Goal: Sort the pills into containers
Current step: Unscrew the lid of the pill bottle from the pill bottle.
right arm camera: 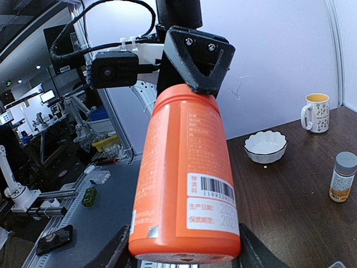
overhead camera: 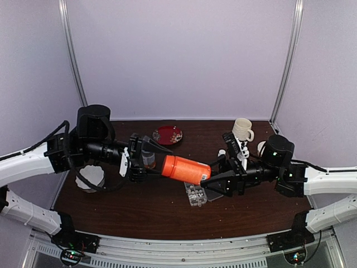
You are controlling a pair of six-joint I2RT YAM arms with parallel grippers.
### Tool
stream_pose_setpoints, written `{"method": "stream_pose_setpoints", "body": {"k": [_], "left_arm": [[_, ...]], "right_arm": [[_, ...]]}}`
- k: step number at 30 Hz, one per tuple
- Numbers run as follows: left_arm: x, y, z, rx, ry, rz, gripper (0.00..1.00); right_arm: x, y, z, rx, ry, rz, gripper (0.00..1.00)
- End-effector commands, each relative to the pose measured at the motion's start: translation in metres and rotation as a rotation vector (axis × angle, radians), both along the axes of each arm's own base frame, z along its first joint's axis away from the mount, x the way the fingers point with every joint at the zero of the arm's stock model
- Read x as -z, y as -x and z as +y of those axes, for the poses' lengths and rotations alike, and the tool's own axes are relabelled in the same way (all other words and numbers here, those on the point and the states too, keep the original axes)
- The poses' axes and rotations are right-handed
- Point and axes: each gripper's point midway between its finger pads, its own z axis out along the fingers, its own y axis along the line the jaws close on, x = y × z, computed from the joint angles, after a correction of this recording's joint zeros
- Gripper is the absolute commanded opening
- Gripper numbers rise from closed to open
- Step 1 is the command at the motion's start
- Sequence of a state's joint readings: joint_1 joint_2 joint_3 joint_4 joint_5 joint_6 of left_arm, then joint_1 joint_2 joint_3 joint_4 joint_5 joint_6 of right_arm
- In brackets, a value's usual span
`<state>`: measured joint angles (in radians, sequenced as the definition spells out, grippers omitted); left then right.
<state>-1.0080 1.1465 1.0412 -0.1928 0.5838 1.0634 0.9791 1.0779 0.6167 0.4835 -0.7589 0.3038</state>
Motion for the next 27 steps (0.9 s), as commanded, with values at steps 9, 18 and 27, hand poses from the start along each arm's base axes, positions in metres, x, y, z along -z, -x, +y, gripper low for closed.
{"method": "stream_pose_setpoints", "body": {"k": [9,18,27], "left_arm": [[-0.013,0.008,0.001,0.028,0.065,0.007,0.81],[-0.013,0.011,0.001,0.045,0.048,0.031,0.48],[-0.032,0.007,-0.007,-0.011,0.038,0.315,0.11]], "right_arm": [[-0.022,-0.002,0.003,-0.008,-0.055,-0.025,0.0],[-0.021,-0.003,0.004,-0.005,-0.051,-0.025,0.0],[-0.018,-0.011,0.001,0.06,-0.027,-0.2,0.0]]}}
